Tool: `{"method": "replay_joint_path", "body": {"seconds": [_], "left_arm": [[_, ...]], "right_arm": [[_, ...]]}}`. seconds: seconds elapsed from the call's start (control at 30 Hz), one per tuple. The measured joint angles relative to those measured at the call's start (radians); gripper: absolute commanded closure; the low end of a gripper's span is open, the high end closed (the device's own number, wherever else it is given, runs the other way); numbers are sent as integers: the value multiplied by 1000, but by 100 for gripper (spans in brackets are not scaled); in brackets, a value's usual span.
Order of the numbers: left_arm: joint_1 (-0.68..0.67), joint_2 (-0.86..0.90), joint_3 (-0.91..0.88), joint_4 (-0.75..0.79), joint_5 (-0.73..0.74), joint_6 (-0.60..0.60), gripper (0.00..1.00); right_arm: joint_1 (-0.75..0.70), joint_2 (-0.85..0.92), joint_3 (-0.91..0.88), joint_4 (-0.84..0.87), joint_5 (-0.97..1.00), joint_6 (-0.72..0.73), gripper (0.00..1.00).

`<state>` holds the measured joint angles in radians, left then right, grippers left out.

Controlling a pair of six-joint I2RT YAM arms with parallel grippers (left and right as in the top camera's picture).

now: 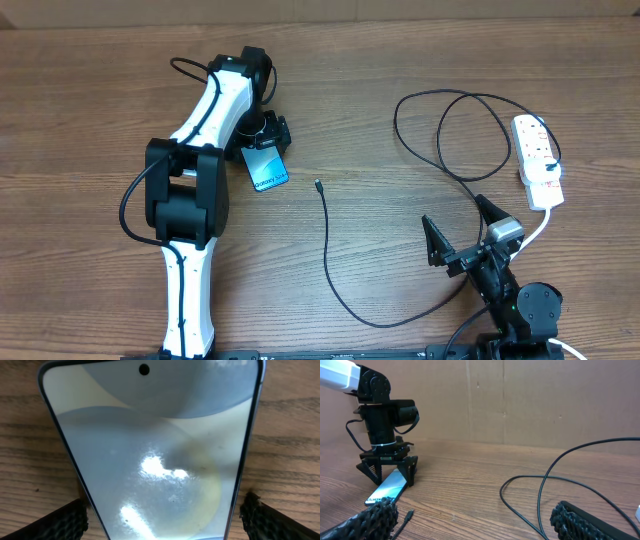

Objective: Plug charger to phone and switch on socket
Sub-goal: 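Lower the left gripper and grasp the phone's top edge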

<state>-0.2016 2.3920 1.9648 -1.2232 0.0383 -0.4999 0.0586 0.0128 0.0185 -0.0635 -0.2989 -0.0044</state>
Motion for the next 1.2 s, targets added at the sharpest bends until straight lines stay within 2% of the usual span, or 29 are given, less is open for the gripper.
{"method": "replay_joint_path", "body": {"seconds": [0.07,0.27,0.47,0.57,0.73,0.9,1.13,1.2], "left_arm": [[3,2,1,0,12,0,8],[6,6,5,-8,37,5,23],[5,6,6,-26,69,45,29],[5,6,7,-34,79,74,26],[-5,8,8,-36,94,106,7],[-15,8,9,-19,72,82,4],[-24,8,9,-8,31,32,25],[-21,8,9,-7,37,32,35]], "right_arm": [[0,0,0,0,0,0,0],[0,0,0,0,0,0,0],[0,0,0,0,0,0,0],[0,0,0,0,0,1,0],[0,0,0,0,0,0,0],[0,0,0,0,0,1,0],[0,0,0,0,0,0,0],[0,0,0,0,0,0,0]]}}
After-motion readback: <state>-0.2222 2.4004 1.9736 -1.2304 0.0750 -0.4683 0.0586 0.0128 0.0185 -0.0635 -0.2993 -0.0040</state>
